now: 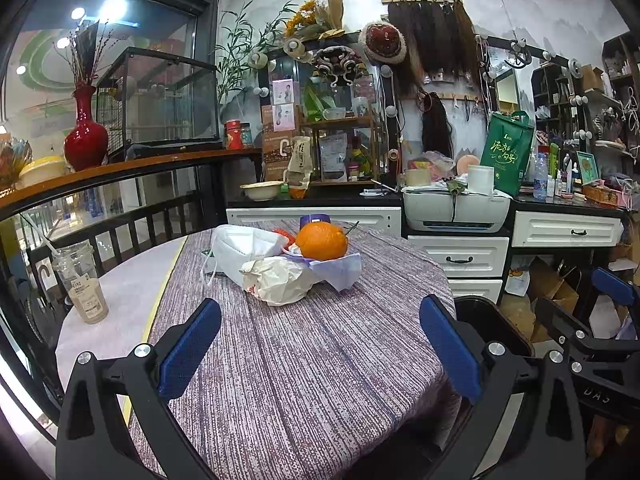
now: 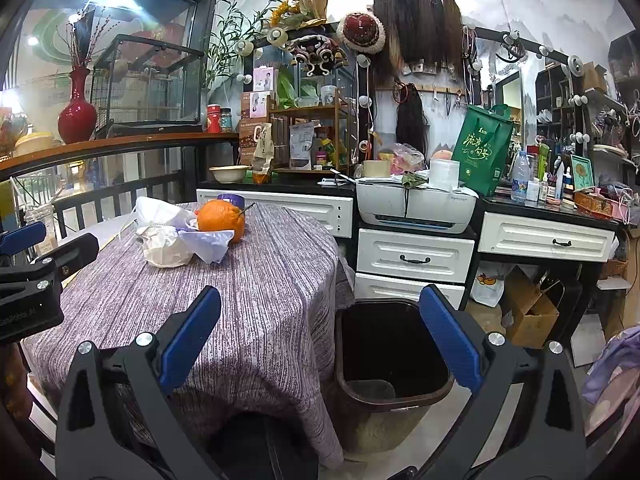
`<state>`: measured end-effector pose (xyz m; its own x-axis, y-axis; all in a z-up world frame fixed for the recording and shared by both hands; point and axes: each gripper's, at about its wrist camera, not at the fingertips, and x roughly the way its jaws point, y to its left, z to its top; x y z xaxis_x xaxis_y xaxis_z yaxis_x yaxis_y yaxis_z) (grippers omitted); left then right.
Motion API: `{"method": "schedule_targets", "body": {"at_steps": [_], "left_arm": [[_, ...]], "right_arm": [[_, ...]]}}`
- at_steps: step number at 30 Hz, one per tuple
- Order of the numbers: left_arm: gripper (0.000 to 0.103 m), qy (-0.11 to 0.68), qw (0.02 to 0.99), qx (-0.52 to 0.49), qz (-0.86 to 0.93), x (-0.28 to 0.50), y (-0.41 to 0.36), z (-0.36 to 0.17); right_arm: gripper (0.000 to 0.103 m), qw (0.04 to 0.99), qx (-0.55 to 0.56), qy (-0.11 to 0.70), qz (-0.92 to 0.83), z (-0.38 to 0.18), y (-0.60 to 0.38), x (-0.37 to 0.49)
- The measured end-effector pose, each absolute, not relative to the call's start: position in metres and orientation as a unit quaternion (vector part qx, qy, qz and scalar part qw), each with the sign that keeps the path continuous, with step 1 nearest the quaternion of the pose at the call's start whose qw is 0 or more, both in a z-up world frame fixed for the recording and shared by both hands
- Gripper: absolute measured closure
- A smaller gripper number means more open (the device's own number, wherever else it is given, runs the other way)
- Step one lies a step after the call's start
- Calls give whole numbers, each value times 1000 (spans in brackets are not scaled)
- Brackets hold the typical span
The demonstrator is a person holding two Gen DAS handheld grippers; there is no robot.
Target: Collect trash
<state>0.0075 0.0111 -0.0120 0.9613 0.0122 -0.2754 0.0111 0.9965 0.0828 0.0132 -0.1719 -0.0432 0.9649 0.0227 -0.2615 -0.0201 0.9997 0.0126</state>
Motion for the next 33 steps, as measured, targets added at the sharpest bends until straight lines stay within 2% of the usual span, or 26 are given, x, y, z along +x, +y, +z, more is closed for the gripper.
{"method": "schedule_targets", "body": {"at_steps": [33], "left_arm": [[5,140,989,40,1,9,15,-14]], "right_arm": [[5,991,11,137,9,-45,-173,15]]}}
